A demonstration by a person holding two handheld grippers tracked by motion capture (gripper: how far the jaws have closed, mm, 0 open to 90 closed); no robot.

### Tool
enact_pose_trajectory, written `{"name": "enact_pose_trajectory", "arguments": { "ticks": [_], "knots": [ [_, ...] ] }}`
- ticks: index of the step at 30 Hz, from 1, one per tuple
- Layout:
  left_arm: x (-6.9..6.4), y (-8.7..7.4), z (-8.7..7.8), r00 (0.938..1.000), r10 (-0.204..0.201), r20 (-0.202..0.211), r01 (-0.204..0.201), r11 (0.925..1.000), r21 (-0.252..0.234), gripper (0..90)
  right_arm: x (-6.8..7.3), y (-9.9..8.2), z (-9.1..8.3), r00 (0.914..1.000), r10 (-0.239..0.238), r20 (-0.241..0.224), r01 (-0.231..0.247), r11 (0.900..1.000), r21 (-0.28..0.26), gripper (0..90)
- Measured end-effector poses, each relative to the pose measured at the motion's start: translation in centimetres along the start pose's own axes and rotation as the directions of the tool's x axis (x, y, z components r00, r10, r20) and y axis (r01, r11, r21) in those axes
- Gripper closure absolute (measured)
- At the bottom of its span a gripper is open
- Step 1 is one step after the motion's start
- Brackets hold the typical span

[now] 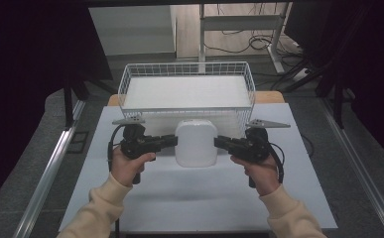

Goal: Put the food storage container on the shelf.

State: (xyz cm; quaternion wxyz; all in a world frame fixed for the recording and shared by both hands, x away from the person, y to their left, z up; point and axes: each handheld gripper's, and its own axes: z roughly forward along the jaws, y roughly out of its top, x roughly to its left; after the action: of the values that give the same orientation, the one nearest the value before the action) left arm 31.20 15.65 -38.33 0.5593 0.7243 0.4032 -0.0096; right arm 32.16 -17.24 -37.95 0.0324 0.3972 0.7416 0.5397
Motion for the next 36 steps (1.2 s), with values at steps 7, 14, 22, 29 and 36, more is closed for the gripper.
{"name": "enact_pose_trajectory", "arguments": {
  "ticks": [7,14,22,29,36],
  "knots": [
    [0.5,2.0,0.0,0.9999,0.002,0.011,-0.002,0.9999,-0.012,81.2,-0.5,2.2,0.4,0.9999,-0.011,0.0,0.011,0.9999,-0.005,78.7],
    [0.7,3.7,-0.3,0.9997,0.015,0.017,-0.015,0.9996,-0.022,81.2,-0.5,4.0,0.3,0.9998,-0.022,0.0,0.022,0.9997,-0.011,78.7],
    [0.7,5.3,-0.5,0.9997,0.019,0.014,-0.019,0.9993,-0.032,81.3,-0.4,6.0,0.3,0.9993,-0.037,0.007,0.037,0.9991,-0.019,78.7],
    [0.9,6.3,-0.9,0.9998,0.017,0.008,-0.017,0.9988,-0.045,81.2,-0.3,7.2,0.5,0.999,-0.044,0.005,0.044,0.999,-0.01,78.7],
    [1.1,7.7,-1.5,0.9999,0.015,0.0,-0.015,0.9984,-0.055,81.2,-0.1,9.1,0.8,0.9984,-0.057,0.004,0.057,0.9984,-0.004,78.7]
  ]
}}
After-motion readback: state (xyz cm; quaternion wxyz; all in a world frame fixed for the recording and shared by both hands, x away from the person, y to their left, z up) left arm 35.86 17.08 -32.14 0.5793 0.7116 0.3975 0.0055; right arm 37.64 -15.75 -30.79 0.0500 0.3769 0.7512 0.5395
